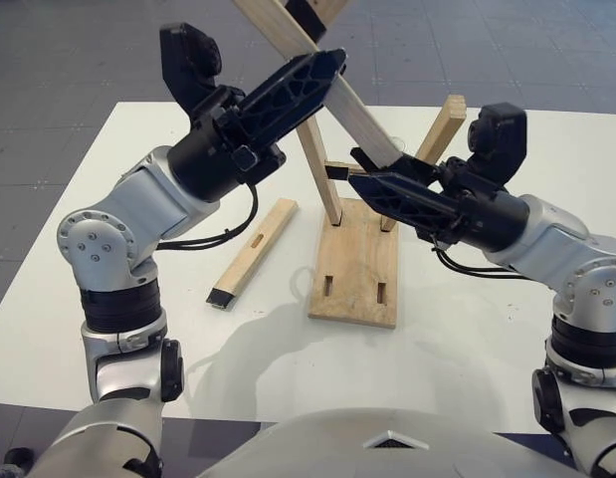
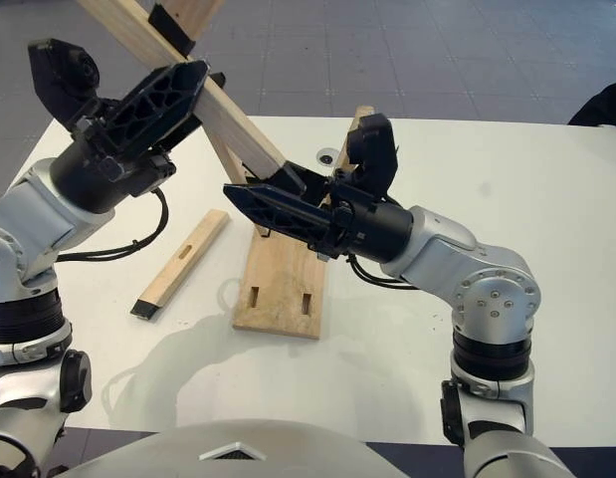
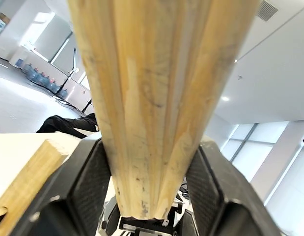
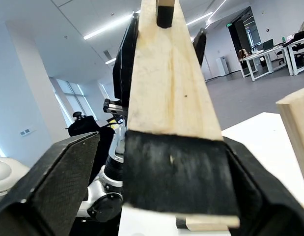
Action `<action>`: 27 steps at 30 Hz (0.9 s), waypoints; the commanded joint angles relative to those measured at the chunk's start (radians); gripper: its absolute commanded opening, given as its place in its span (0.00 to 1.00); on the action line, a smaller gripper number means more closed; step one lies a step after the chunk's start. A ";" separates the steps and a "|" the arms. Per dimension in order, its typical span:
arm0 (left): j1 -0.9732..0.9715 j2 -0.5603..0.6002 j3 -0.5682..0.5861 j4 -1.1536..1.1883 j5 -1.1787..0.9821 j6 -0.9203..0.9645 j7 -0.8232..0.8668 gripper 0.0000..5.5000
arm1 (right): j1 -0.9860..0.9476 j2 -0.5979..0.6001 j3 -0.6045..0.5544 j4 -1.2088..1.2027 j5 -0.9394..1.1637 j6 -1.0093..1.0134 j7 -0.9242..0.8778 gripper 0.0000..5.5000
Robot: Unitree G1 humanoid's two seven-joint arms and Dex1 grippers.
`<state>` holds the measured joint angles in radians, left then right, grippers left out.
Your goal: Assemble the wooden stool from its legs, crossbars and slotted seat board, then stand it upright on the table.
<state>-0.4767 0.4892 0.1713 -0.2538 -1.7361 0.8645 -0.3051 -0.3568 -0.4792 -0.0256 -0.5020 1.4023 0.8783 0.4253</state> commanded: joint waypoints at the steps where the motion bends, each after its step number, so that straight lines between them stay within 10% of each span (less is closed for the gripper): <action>1: -0.026 0.096 0.069 0.032 0.125 -0.009 -0.105 0.38 | 0.138 -0.180 0.031 -0.052 -0.155 0.053 0.123 0.69; 11: 0.023 0.157 0.075 -0.043 0.354 -0.024 -0.314 0.38 | 0.064 -0.405 0.564 0.046 -1.081 -0.241 0.315 0.69; 27: 0.147 0.168 -0.066 -0.147 0.686 -0.109 -0.489 0.38 | -0.064 -0.518 0.791 0.361 -1.940 -1.100 0.401 0.69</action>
<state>-0.3585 0.6581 0.1439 -0.3822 -1.1147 0.8017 -0.7578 -0.4467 -0.9504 0.7492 -0.2658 -0.4328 -0.1403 0.8367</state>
